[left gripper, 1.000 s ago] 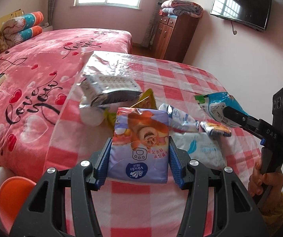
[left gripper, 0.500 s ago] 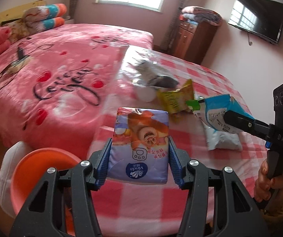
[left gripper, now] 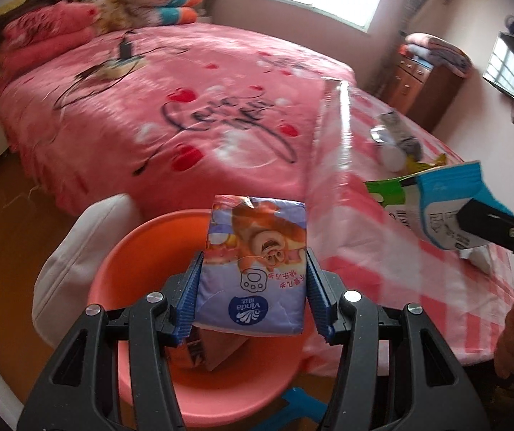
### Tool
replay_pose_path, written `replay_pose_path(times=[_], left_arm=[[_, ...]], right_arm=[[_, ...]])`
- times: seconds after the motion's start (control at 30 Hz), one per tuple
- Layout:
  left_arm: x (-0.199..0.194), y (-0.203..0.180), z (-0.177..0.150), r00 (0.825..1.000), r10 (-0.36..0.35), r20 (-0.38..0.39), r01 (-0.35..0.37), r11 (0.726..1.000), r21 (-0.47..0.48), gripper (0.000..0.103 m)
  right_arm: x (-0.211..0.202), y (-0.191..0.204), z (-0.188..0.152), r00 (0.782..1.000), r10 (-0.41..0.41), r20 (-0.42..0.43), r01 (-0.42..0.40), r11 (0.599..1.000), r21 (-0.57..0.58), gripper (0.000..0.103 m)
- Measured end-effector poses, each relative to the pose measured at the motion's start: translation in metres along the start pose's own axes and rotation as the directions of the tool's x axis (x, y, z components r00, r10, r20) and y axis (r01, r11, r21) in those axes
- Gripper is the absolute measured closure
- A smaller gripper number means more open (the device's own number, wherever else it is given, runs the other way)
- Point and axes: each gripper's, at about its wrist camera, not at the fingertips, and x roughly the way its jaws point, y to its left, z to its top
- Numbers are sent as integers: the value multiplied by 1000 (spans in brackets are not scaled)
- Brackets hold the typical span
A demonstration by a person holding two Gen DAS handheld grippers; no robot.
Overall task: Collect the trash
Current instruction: 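Open both tools over the bucket to drop the items, then move both open tools back to the remaining trash on the table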
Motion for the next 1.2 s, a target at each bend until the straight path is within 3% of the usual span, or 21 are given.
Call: replay_pose_path(times=[0.2, 0.27, 0.3, 0.4, 0.57, 0.8, 1.2], left_arm=[[12, 27, -13, 999, 44, -30, -45, 998, -48, 49], [18, 34, -17, 997, 62, -47, -65, 996, -63, 46], [20, 37, -19, 995, 82, -55, -86, 994, -67, 45], [23, 46, -23, 988, 138, -67, -143, 987, -75, 28], [22, 53, -24, 985, 160, -63, -165, 982, -89, 25], [18, 36, -19, 991, 131, -40, -133, 989, -61, 25], [0, -30, 1, 998, 36, 46, -39, 997, 69, 24]], right_arm=[[39, 30, 5, 997, 37, -74, -40, 998, -50, 48], [52, 34, 6, 993, 58, -103, -63, 997, -46, 42], [57, 36, 6, 992, 62, -108, -67, 997, -43, 34], [57, 39, 7, 995, 47, -91, -52, 997, -54, 25], [42, 33, 6, 999, -11, -38, 9, 998, -57, 17], [12, 18, 1, 989, -136, 62, 140, 988, -61, 14], [-33, -10, -14, 954, -239, 180, 245, 969, -10, 9]])
